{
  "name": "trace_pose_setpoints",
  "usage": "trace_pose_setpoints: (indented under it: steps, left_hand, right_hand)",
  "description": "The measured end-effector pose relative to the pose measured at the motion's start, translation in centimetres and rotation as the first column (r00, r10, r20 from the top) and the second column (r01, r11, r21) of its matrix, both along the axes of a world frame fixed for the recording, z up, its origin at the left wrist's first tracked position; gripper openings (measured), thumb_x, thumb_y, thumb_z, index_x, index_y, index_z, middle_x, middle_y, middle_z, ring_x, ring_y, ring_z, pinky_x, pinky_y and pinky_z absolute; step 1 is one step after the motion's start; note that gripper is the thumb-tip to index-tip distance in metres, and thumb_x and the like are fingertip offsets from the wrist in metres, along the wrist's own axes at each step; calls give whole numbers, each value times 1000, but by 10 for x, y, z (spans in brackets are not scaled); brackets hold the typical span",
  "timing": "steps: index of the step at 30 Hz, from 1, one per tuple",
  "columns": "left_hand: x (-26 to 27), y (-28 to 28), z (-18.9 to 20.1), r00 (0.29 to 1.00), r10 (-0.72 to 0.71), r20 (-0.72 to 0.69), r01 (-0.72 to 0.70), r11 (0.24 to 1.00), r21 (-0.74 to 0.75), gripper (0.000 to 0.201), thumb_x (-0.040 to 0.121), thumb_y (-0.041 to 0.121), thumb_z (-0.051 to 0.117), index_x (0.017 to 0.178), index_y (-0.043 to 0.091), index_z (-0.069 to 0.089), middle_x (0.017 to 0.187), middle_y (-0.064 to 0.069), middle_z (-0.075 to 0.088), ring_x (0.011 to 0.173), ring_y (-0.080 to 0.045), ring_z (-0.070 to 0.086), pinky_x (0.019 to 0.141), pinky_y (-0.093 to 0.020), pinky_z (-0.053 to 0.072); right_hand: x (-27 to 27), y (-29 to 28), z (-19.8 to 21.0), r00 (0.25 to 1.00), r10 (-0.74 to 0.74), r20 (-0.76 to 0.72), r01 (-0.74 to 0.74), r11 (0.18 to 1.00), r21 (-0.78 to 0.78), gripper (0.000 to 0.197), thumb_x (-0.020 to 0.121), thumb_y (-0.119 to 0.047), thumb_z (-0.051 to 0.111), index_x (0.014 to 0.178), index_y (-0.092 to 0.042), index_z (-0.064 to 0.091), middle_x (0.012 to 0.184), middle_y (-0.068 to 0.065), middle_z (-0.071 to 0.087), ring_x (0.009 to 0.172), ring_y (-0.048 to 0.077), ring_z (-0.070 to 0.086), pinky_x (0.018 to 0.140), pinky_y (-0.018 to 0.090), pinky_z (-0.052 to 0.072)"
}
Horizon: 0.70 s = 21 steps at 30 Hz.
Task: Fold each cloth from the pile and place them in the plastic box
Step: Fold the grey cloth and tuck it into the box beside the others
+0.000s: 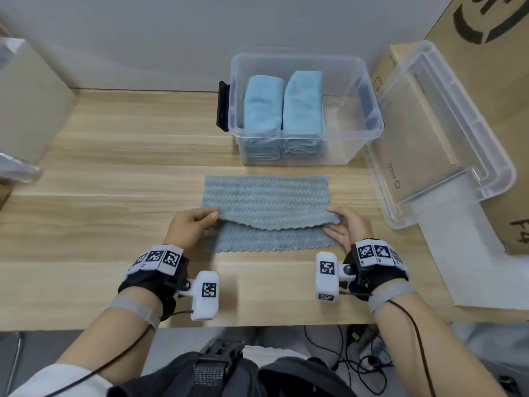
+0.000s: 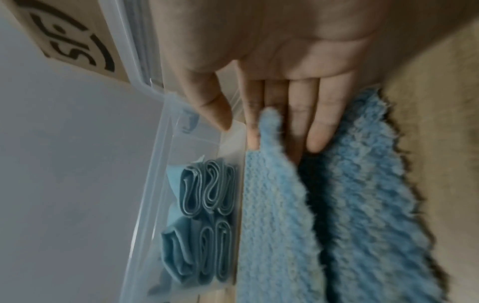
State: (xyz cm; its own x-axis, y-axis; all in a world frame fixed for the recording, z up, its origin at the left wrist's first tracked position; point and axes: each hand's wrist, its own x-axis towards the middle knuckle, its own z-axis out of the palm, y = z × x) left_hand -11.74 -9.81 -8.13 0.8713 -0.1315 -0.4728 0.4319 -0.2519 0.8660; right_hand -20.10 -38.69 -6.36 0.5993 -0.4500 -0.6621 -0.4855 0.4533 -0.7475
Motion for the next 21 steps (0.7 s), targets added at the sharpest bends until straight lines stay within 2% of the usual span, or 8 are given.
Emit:
trace_pose_setpoints:
  steps: [2,4,7,9,11,15,18,21]
  left_hand:
    - [2,-3,8,997,73,10,-72,995,-65,27,88,11,57,112,2,62,89,2,66,69,-4,63,59,-10,52]
    - [4,-5,16,990,138,28,-134,984,-116,21,88,12,56,104,2,66,80,9,70,69,-3,64,62,-13,54]
    - [2,-5,22,983,186,10,-182,970,-163,14,88,7,57,97,10,66,79,2,67,55,-4,63,58,-15,55]
    - [-2,-5,19,981,195,-8,-194,973,-122,16,85,3,58,99,12,61,76,-4,61,50,-5,61,53,-16,54]
    - [-7,-4,10,982,188,-32,-189,981,-34,23,81,1,62,100,13,55,76,-5,59,57,-12,60,51,-19,53]
    - [-13,2,-10,985,170,-39,-166,982,93,40,73,-1,71,106,9,50,69,-5,51,65,-23,56,65,-34,48]
    - [-15,4,-16,994,108,6,-107,974,199,40,67,7,78,92,24,51,67,-3,50,75,-33,61,77,-46,52]
    - [-17,2,-16,995,74,64,-89,954,287,40,68,11,78,92,24,48,70,-2,51,75,-28,58,78,-42,51]
  right_hand:
    - [3,0,6,999,-35,21,35,999,-24,3,83,-16,61,82,-15,64,89,4,66,83,19,64,74,27,54]
    - [5,-1,11,998,-27,58,34,992,-118,8,84,-9,62,78,-16,64,86,4,65,75,14,65,70,23,56]
    - [2,-3,11,998,15,64,4,958,-286,16,81,1,61,73,-13,62,76,4,64,44,4,61,54,13,53]
    - [-4,-5,7,999,49,-23,-54,925,-377,17,78,-2,64,71,-18,61,72,3,64,34,0,53,53,17,49]
    - [-9,-5,-1,990,66,-124,-113,899,-424,18,76,-6,66,69,-21,59,75,5,64,30,-1,48,54,23,47]
    - [-17,-2,-11,966,103,-239,-212,843,-495,11,75,-9,66,79,-18,61,81,8,65,28,0,48,47,22,41]
    - [-20,-3,-14,954,151,-261,-273,797,-538,17,75,-13,67,74,-27,57,92,4,66,32,-2,52,49,21,41]
    - [-21,-4,-15,949,166,-268,-294,771,-565,20,75,-13,67,73,-29,55,97,2,64,42,7,58,52,22,45]
